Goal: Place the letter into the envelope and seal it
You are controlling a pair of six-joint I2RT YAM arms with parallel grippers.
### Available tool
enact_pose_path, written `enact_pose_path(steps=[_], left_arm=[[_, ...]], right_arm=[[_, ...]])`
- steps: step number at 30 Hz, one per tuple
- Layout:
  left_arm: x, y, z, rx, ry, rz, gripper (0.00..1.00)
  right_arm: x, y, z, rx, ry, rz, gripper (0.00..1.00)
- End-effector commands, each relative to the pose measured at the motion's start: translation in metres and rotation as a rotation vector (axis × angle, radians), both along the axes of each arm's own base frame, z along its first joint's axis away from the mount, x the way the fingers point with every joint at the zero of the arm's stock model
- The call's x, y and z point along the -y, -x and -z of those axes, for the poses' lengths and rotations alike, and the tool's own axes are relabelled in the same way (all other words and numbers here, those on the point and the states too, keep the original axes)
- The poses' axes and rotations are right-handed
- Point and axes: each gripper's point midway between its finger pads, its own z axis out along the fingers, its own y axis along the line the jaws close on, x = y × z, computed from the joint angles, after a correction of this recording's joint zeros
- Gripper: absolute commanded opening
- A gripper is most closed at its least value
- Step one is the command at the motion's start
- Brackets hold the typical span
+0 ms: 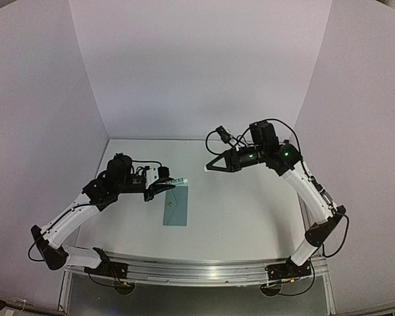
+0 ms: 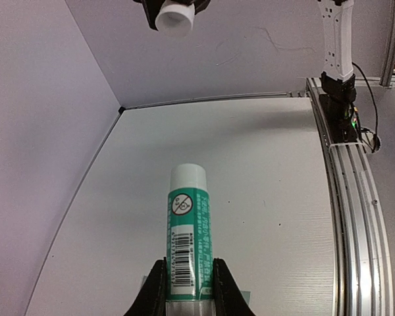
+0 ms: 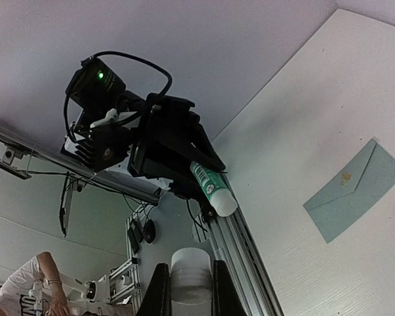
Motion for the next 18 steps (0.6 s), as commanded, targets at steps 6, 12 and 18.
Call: enact_pose_path(steps=[6, 12, 18], left_arm=[[0.015, 0.017, -0.051, 0.010, 0.148, 0.122, 0.00], [0.018, 0.019, -0.055, 0.007, 0.168, 0.131, 0.00], [0.019, 0.019, -0.057, 0.006, 0.176, 0.127, 0.00]], right_arm=[[-0.024, 0.021, 0.001, 0.017, -0.034, -0.053, 0.00], [-0.034, 0.024, 0.009, 0.017, -0.028, -0.077, 0.00], [-0.041, 0.023, 0.012, 0.022, -0.027, -0.086, 0.00]])
